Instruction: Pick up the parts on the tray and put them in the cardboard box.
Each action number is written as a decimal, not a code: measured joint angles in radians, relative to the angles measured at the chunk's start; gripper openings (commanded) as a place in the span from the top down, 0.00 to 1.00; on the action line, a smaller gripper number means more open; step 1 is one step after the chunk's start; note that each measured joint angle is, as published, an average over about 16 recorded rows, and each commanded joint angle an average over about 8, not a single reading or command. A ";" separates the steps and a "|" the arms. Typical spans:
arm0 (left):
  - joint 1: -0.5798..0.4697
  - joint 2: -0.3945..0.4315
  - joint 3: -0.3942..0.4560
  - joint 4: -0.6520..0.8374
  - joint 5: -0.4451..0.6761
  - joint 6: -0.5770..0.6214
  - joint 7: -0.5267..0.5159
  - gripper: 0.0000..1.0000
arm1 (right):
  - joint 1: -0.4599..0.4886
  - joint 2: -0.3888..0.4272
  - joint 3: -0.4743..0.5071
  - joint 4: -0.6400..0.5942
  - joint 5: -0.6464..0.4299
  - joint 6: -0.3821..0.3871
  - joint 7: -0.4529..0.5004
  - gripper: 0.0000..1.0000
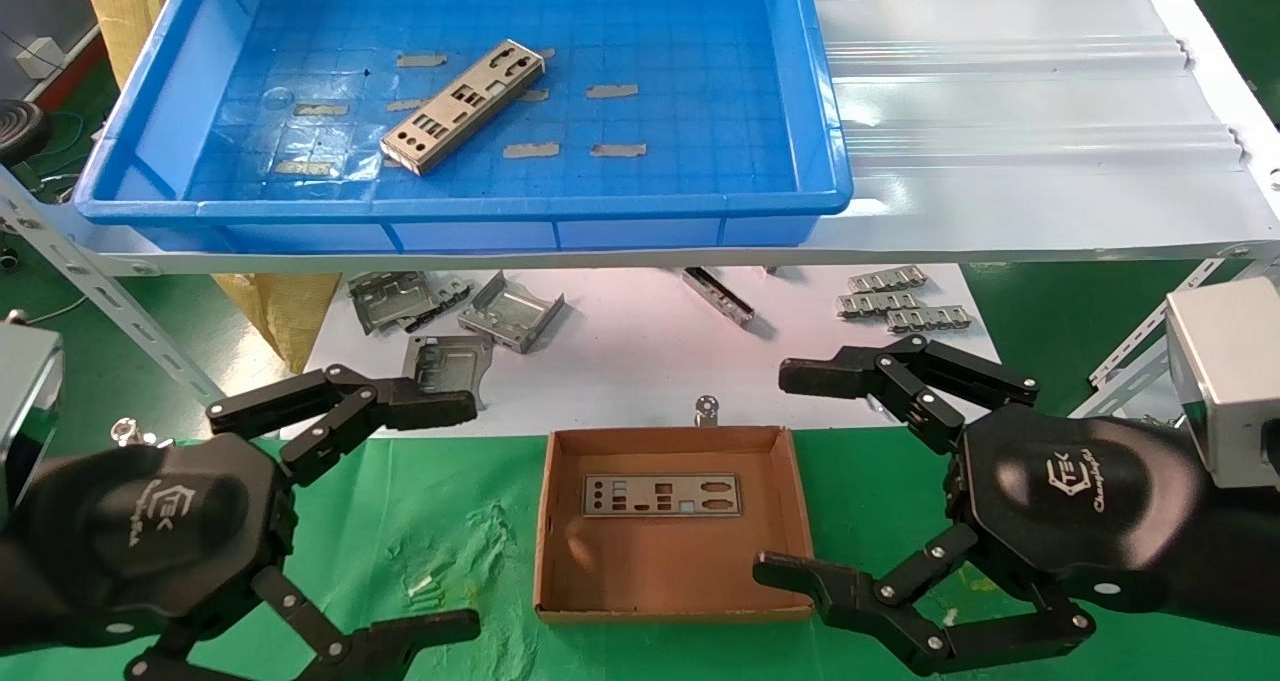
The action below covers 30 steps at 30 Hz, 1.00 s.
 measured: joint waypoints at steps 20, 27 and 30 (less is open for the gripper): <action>0.000 0.000 0.000 0.000 0.000 0.000 0.000 0.00 | 0.000 0.000 0.000 0.000 0.000 0.000 0.000 0.00; 0.000 0.000 0.000 0.000 0.000 0.000 0.000 0.00 | 0.000 0.000 0.000 0.000 0.000 0.000 0.000 0.25; 0.000 0.000 0.000 0.000 0.000 0.000 0.000 0.00 | 0.000 0.000 0.000 0.000 0.000 0.000 0.000 0.63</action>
